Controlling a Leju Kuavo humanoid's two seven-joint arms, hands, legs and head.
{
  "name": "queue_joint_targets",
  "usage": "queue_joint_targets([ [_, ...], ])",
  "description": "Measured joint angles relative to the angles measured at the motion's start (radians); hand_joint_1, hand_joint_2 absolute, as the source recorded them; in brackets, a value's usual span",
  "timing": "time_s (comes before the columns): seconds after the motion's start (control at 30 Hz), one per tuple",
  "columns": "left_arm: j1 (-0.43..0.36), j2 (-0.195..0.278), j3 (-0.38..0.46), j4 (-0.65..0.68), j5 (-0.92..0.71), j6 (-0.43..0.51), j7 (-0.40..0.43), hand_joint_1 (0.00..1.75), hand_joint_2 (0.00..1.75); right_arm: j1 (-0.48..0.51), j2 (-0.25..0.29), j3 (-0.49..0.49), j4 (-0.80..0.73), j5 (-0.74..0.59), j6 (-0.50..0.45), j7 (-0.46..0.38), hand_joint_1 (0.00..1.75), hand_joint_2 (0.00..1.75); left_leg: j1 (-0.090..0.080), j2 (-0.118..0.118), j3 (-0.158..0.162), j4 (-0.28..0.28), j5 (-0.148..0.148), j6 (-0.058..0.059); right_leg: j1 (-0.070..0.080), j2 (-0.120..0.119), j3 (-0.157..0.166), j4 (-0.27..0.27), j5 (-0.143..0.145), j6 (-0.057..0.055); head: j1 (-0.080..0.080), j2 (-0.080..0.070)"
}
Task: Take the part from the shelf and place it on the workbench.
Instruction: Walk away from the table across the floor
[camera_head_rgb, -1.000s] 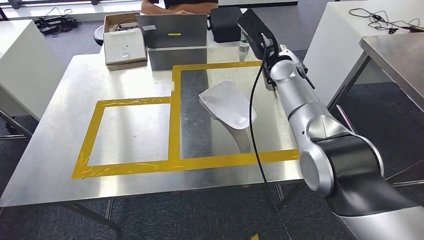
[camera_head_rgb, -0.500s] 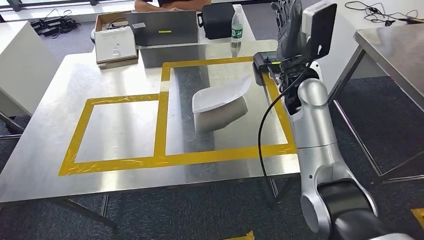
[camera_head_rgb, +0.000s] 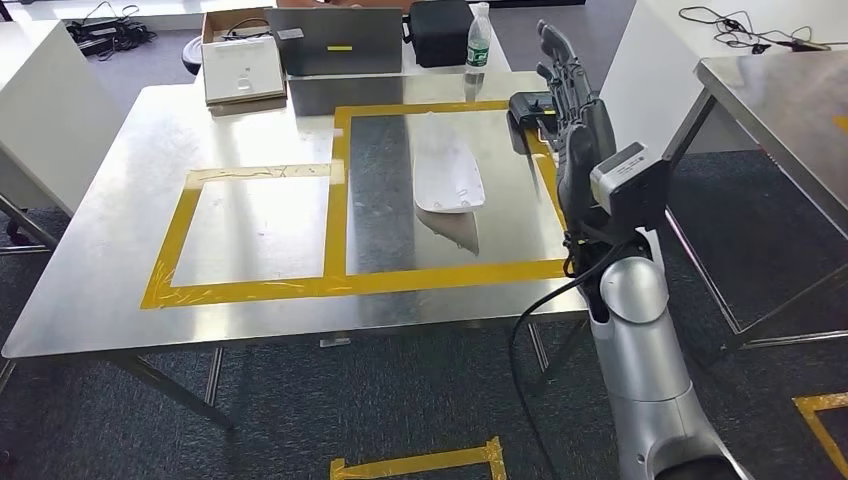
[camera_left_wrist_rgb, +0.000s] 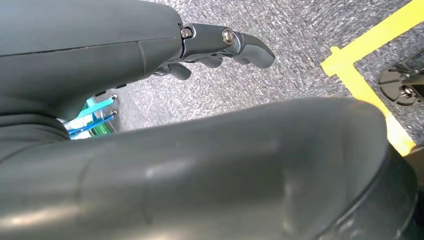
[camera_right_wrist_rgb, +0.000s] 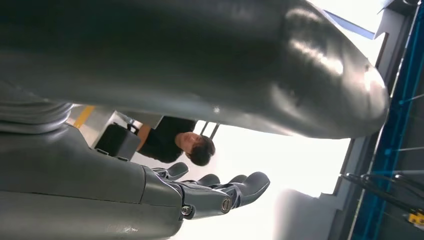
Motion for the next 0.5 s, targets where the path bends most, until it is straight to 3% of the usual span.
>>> queue_joint_targets([
  [0.07,-0.001,0.0,0.0,0.0,0.0,0.0,0.0,0.0,0.0,0.008,-0.006,0.002,-0.019,0.005,-0.002,-0.011,0.0,0.0,-0.002,0.0,-0.013,0.009,0.01,-0.01,0.004,0.0,0.067,-0.101,0.002,-0.012,0.0,0.0],
  [0.1,-0.002,0.0,0.0,0.0,0.001,0.0,-0.001,0.0,0.0,0.014,-0.011,0.004,-0.027,0.009,-0.005,-0.02,0.0,0.0,-0.002,-0.001,-0.015,0.01,0.015,-0.016,0.007,0.001,0.076,-0.12,-0.004,-0.02,0.0,0.0],
  [0.2,0.0,0.002,0.001,0.0,0.006,0.0,-0.003,0.0,0.0,0.033,-0.021,0.016,-0.045,0.026,-0.021,-0.045,0.0,0.0,-0.001,-0.003,-0.023,0.012,0.017,-0.035,0.007,-0.001,0.064,-0.13,0.018,-0.045,0.001,0.0],
  [0.27,0.001,0.004,0.003,0.0,0.008,0.0,-0.003,0.0,0.0,0.042,-0.021,0.025,-0.053,0.034,-0.029,-0.051,0.0,0.0,0.001,-0.006,-0.043,0.063,-0.045,-0.047,0.002,-0.003,0.046,-0.138,0.042,-0.059,-0.001,0.0],
  [0.33,0.002,0.003,0.004,0.0,0.008,0.0,-0.002,0.0,0.0,0.048,-0.021,0.032,-0.058,0.047,-0.04,-0.052,0.0,0.0,0.004,-0.008,-0.07,0.175,-0.139,-0.056,0.002,-0.003,0.022,-0.138,0.063,-0.064,-0.003,0.0],
  [0.37,0.002,0.003,0.004,0.0,0.008,0.0,-0.002,0.0,0.0,0.052,-0.021,0.035,-0.059,0.059,-0.051,-0.052,0.0,0.0,0.006,-0.008,-0.078,0.229,-0.166,-0.06,0.002,-0.003,0.008,-0.137,0.074,-0.063,-0.003,0.0],
  [0.4,0.002,0.004,0.004,0.0,0.008,0.0,-0.002,0.0,0.0,0.055,-0.021,0.039,-0.06,0.073,-0.065,-0.052,0.0,0.0,0.007,-0.008,-0.075,0.261,-0.168,-0.063,0.002,-0.003,-0.006,-0.136,0.085,-0.061,-0.003,0.0],
  [0.43,0.002,0.004,0.004,0.0,0.009,0.0,-0.001,0.0,0.0,0.058,-0.021,0.043,-0.06,0.087,-0.08,-0.053,0.0,0.0,0.008,-0.008,-0.057,0.26,-0.151,-0.065,0.001,-0.003,-0.02,-0.134,0.095,-0.059,-0.003,0.0],
  [0.5,0.002,0.007,0.006,0.0,0.013,0.0,-0.001,0.0,0.0,0.063,-0.021,0.049,-0.06,0.104,-0.104,-0.057,0.0,0.0,0.011,-0.008,0.026,0.163,-0.107,-0.064,-0.001,-0.004,-0.046,-0.13,0.115,-0.05,-0.003,0.0],
])
